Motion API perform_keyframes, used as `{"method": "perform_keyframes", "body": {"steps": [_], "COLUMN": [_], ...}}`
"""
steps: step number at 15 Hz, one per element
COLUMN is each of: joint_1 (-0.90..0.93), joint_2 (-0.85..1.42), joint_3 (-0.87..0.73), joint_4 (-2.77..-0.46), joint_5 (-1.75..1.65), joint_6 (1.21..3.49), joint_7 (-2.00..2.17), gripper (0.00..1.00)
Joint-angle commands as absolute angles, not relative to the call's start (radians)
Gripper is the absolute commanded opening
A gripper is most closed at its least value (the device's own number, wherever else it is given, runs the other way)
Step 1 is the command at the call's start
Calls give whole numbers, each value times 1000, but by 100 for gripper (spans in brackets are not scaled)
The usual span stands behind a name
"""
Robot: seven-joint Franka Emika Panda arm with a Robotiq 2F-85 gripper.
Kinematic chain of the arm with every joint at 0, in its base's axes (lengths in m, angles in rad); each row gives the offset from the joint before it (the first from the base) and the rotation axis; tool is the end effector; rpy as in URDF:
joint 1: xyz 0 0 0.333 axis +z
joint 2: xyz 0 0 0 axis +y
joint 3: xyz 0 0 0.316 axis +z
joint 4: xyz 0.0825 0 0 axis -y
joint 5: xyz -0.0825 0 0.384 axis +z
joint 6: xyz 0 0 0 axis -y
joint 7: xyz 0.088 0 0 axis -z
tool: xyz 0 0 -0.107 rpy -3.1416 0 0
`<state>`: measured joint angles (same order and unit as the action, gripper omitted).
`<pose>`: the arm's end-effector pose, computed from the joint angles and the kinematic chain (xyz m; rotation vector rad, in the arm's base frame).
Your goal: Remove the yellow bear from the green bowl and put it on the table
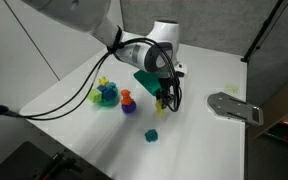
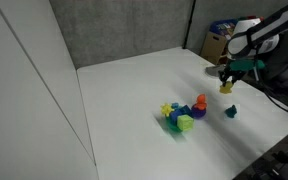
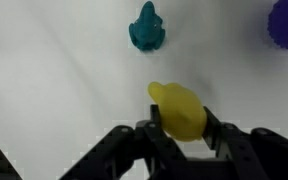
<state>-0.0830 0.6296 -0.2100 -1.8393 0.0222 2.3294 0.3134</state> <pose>0.6057 -0.1761 0.1804 2.8930 -0.8811 -0.1887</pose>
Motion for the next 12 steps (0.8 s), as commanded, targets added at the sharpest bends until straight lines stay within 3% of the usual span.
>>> {"method": "perform_keyframes", "body": {"steps": [1, 12], "joint_1": [-102, -50], "joint_2": [648, 734], "joint_3": [-196, -206], "joint_4": [-1816, -1840], "joint_5": [85, 123], "joint_6": [2346, 2565], "joint_7": [372, 492], "gripper": [17, 17]}}
